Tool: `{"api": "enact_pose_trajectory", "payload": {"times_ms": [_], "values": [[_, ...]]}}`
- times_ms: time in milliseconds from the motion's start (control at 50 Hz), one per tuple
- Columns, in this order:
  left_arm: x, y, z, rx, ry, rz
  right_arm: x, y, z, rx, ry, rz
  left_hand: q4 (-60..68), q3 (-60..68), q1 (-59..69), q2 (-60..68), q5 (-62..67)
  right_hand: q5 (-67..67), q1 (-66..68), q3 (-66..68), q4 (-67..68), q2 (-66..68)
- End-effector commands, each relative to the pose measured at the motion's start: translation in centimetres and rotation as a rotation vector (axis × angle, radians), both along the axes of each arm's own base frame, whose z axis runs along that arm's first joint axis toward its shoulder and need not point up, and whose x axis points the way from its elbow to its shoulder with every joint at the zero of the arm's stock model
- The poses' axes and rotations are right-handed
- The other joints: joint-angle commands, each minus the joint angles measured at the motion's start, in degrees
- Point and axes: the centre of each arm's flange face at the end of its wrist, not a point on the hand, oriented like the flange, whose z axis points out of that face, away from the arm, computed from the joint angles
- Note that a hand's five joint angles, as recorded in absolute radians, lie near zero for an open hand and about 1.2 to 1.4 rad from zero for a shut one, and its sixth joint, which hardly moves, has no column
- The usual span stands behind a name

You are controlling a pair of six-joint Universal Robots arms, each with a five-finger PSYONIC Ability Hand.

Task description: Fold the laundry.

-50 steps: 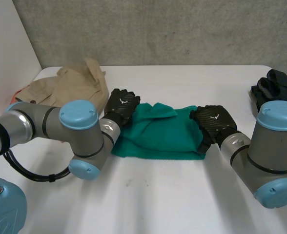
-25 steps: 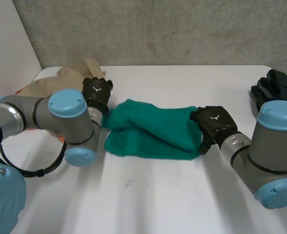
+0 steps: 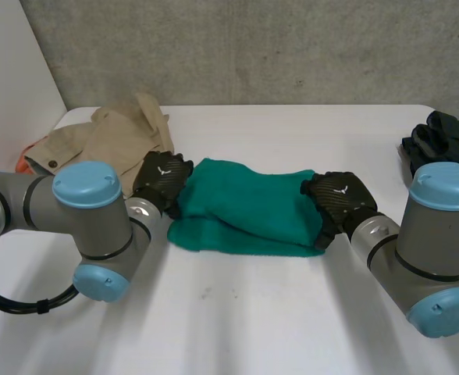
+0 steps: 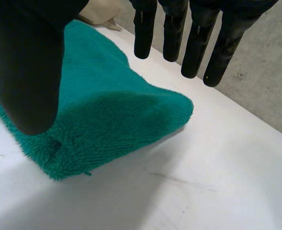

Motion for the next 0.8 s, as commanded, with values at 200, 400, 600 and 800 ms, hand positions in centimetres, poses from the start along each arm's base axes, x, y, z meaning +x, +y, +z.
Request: {"api": "enact_pose_trajectory", "payload": {"times_ms": [200,400,600,800], "values": [[-0.7,-1.3,-1.1,-0.006,0.009,-0.018,0.0,0.0,-0.2,0.013,0.009,-0.002,47.43,47.55,46.92,47.48,47.19,5.50,9.19,5.77,5.44,6.75],[-0.8,-0.6,-1.4,0.016,0.001,-0.051,-0.2,-0.2,-0.1,0.014,0.001,-0.012,54.49,54.61,53.97,54.53,54.25,5.50,9.19,5.77,5.44,6.75],[-0.1,1.3,1.0,0.026,-0.007,-0.052,-0.3,-0.1,0.2,0.034,0.007,-0.013,54.49,54.61,53.97,54.53,54.25,4.49,8.18,4.77,4.43,5.74],[0.9,4.3,3.0,0.054,-0.028,-0.065,-0.2,0.7,-0.2,0.089,0.024,0.002,54.49,54.61,53.97,54.53,54.25,12.39,16.08,12.66,12.33,13.64]]}}
